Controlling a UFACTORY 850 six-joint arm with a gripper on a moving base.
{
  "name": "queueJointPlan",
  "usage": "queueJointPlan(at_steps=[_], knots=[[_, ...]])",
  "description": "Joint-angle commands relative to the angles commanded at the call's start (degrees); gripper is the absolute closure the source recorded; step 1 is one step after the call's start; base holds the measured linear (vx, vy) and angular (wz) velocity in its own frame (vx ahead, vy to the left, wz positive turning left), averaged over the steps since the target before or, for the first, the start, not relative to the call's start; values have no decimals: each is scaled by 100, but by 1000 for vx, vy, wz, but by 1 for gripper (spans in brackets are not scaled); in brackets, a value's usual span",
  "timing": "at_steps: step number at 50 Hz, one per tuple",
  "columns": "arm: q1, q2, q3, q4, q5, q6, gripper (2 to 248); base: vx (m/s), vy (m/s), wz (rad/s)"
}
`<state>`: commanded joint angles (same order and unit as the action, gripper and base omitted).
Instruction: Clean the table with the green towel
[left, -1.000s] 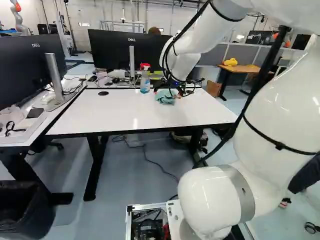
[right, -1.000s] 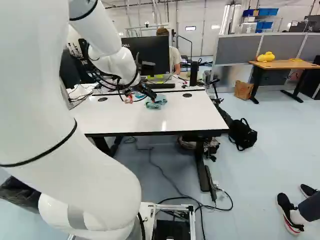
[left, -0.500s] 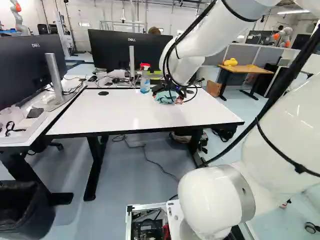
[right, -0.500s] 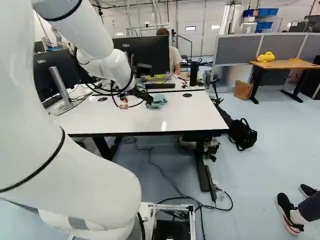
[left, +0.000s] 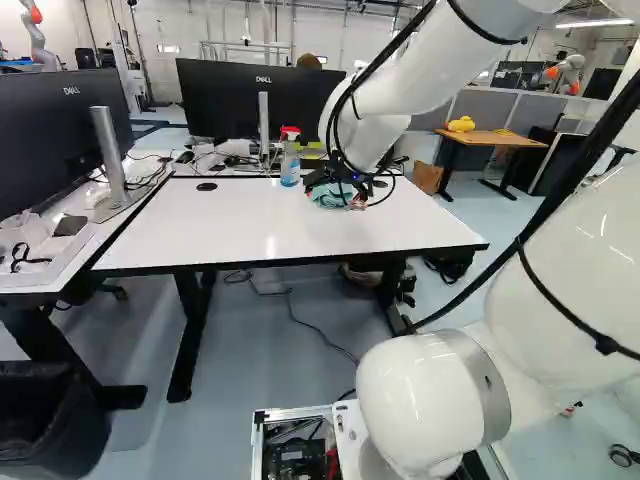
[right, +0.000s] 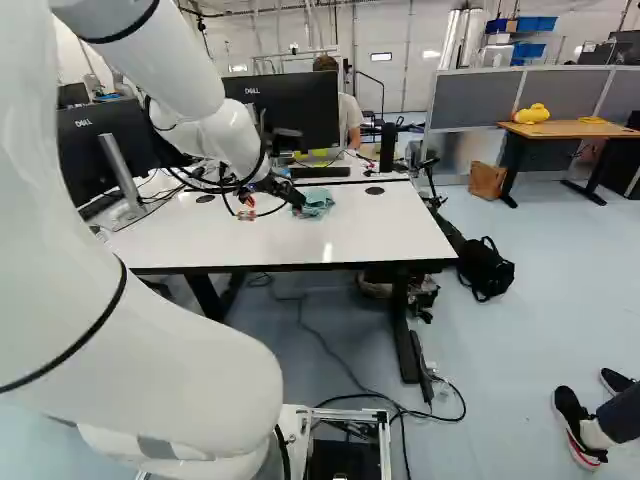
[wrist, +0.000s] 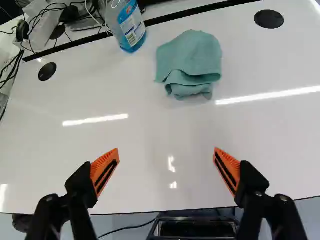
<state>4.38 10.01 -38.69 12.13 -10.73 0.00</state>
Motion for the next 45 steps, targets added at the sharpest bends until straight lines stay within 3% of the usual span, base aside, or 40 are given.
queueJointPlan(at_steps=[23,45], knots=[[-20,28,157,-57,284,0,3,0,0,0],[-63,86,484,-174,872,0,3,0,0,0]])
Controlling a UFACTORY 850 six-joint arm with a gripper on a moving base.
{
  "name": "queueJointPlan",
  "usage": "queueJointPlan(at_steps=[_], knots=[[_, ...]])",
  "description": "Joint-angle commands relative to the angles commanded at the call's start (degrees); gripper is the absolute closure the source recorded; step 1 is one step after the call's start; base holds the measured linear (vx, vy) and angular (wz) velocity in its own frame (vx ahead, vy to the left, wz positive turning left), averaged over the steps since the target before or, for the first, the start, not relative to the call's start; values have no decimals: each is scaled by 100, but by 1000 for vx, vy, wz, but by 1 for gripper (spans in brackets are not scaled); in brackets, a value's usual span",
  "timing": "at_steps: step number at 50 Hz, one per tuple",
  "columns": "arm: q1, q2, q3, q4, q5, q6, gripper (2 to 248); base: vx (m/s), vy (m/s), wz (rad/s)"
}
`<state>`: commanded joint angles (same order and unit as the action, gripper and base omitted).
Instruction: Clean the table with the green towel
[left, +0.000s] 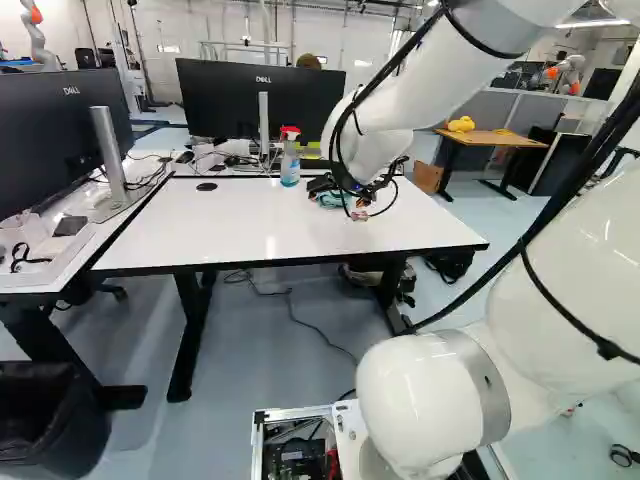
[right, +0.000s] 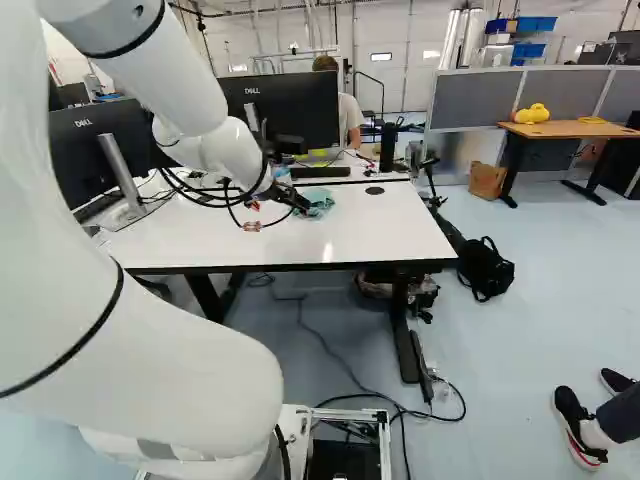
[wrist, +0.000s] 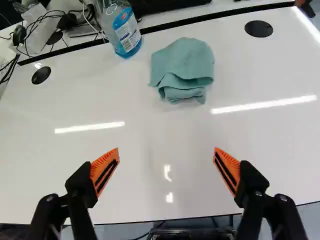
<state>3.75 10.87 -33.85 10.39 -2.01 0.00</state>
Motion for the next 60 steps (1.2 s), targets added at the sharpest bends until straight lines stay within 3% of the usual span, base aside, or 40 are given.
queueJointPlan(at_steps=[26,60], knots=[[-80,109,613,-221,1104,0,3,0,0,0],[-220,301,1692,-609,3050,0,3,0,0,0]])
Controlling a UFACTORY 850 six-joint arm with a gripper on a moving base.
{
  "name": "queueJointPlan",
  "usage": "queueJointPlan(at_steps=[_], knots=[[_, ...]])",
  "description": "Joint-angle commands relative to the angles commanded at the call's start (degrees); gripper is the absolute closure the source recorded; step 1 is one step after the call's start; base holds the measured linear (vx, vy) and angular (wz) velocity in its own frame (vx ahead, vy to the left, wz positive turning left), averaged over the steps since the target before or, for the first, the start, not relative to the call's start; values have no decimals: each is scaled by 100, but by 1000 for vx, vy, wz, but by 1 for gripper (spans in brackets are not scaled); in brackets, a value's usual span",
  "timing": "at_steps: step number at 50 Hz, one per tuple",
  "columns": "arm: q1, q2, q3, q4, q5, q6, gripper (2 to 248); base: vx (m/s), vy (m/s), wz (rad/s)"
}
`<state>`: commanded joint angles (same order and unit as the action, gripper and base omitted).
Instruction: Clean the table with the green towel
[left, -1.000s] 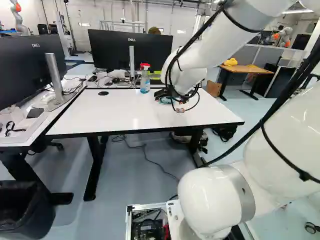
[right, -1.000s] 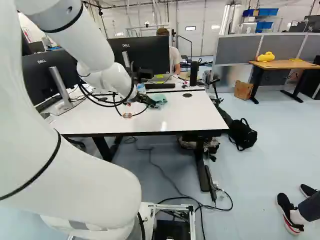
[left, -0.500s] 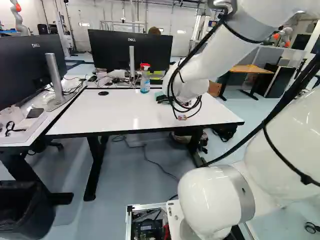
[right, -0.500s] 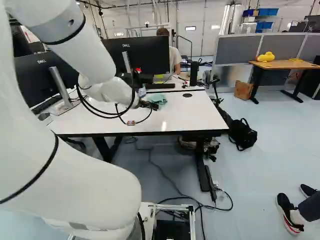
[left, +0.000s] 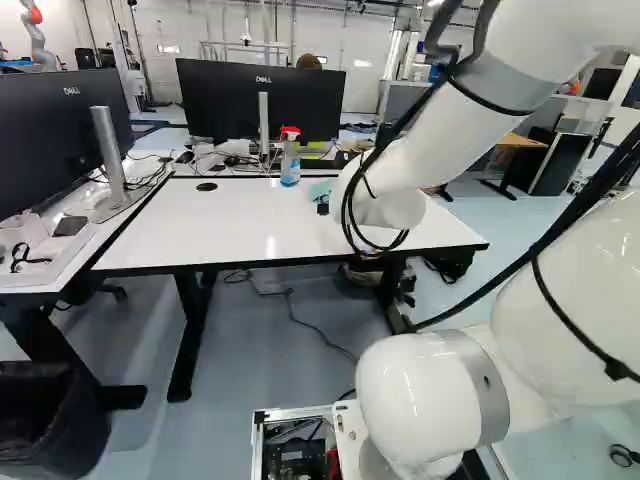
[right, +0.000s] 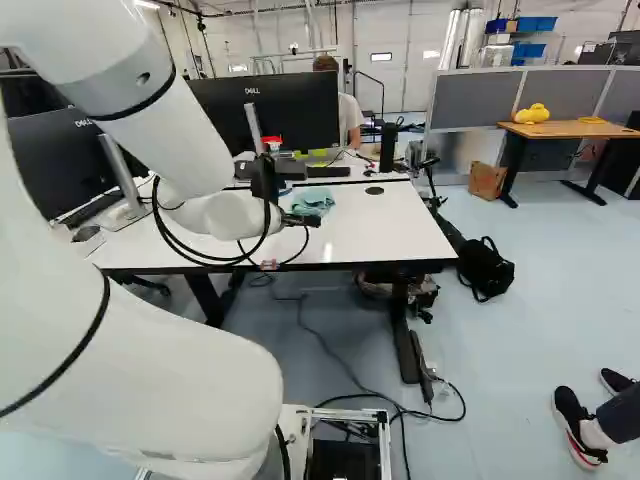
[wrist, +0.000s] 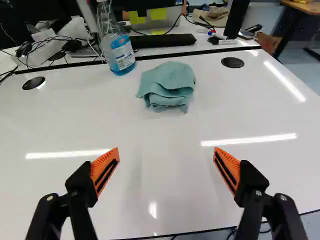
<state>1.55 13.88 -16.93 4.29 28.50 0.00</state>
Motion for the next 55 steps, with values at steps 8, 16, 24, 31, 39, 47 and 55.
queueJointPlan(at_steps=[8,16,24,31,39,47,55], knots=[[-29,39,221,-80,399,0,3,0,0,0],[-55,75,420,-151,757,0,3,0,0,0],[-77,106,596,-215,1074,0,3,0,0,0],[-96,131,735,-265,1325,0,3,0,0,0],[-113,154,868,-312,1564,0,3,0,0,0],[-127,174,978,-352,1763,0,3,0,0,0],[-138,190,1065,-384,1920,0,3,0,0,0]])
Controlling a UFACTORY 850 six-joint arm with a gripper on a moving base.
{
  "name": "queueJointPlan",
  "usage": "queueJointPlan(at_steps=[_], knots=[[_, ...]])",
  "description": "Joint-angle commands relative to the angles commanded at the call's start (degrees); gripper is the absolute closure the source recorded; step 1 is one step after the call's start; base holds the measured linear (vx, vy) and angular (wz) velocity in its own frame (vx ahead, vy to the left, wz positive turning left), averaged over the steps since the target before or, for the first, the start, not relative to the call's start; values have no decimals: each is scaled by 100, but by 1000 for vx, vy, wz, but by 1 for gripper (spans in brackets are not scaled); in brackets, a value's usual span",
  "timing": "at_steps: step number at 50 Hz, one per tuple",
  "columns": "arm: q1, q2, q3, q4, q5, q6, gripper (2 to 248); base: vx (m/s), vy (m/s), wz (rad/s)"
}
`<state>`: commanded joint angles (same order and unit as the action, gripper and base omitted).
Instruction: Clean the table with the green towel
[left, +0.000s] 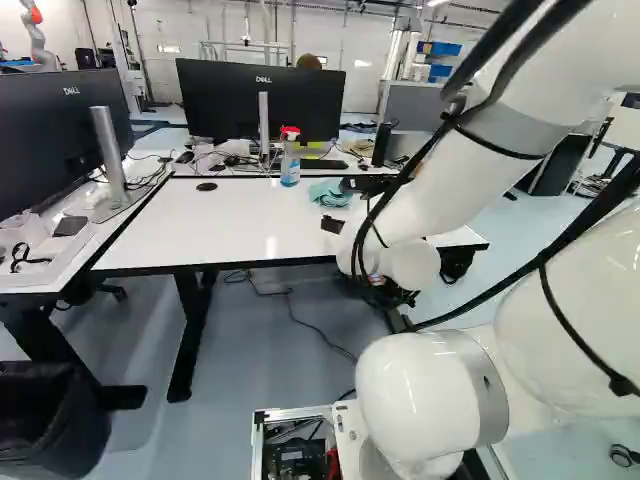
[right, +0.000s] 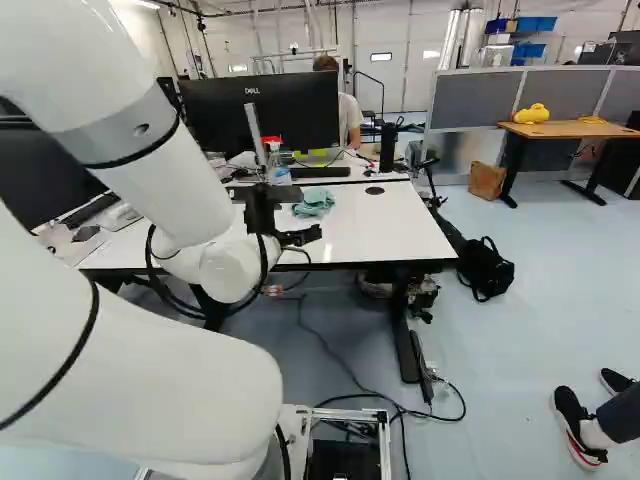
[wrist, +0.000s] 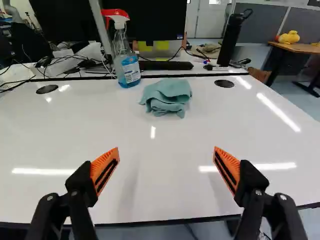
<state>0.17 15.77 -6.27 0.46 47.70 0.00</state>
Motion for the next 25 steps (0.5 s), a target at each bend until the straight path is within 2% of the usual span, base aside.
queueJointPlan(at_steps=[25], knots=[[-16,23,127,-46,229,0,3,0,0,0]])
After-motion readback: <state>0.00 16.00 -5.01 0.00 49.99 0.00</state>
